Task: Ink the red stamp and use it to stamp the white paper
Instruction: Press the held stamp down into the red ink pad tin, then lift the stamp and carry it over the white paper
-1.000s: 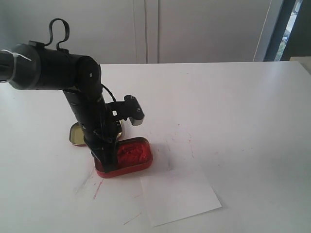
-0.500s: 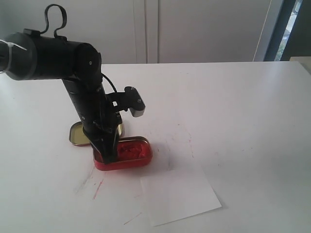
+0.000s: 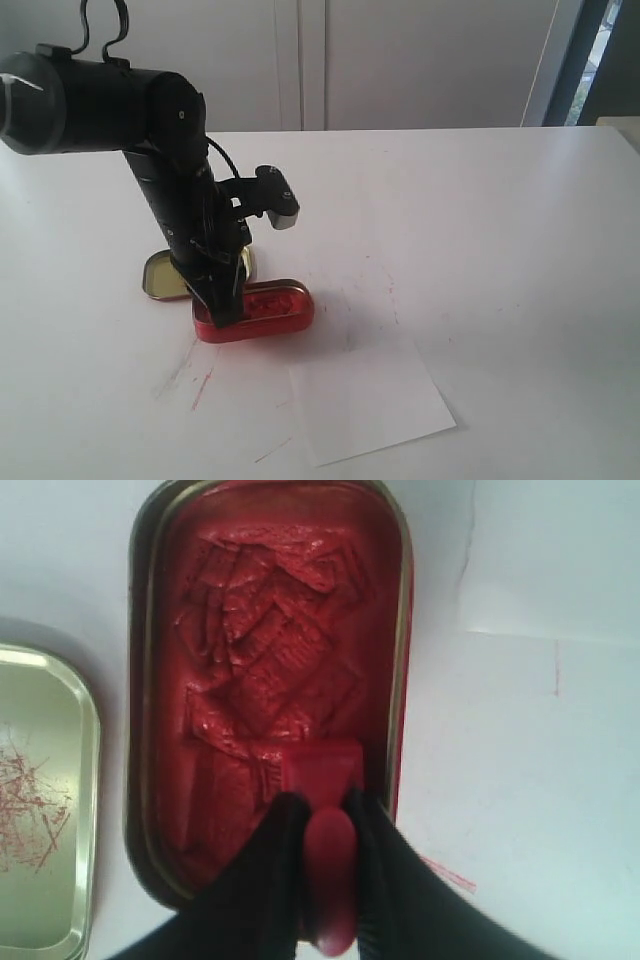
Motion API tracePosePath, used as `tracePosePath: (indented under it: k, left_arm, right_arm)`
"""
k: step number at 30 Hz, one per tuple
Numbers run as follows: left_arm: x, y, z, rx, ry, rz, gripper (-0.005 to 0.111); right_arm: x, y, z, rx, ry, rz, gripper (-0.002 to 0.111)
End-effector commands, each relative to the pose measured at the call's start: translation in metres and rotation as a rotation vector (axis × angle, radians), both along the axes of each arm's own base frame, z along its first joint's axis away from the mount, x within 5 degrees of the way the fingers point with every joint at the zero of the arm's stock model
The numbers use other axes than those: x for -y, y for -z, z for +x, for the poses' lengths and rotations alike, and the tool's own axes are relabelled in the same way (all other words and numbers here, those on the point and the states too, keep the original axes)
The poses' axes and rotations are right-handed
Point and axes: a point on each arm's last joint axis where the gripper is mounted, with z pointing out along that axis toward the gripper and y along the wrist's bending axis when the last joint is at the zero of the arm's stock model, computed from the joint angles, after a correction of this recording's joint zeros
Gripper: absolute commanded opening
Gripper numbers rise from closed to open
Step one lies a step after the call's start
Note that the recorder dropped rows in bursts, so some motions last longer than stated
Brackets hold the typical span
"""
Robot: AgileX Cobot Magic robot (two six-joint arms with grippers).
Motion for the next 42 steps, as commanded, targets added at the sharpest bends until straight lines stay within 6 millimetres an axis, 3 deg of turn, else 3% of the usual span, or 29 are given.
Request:
tracePosePath:
  k: [1,18,31,42]
  left_arm:
    - [0.001,-0.009,-0.002,0.007,-0.004,-0.018,0.000]
    - [0.003,-0.010,0.001,0.038,-0.028,-0.042,0.000]
    - [-0.001,-0.023,-0.010,-0.024,-0.076,-0.032,0.000]
    - [0.032,-0.029,-0.038,-0.010,-0.026,-0.060,0.000]
  right_arm:
    - [0.000,0.001,0.000,0.002,-0.001,-0.003,0.005]
    - [0.000,0.001,0.000,0.002,-0.001,-0.003,0.005]
    - [0.000,0.001,0.000,0.002,-0.001,-0.003,0.005]
    - [0.000,0.001,0.000,0.002,-0.001,-0.003,0.005]
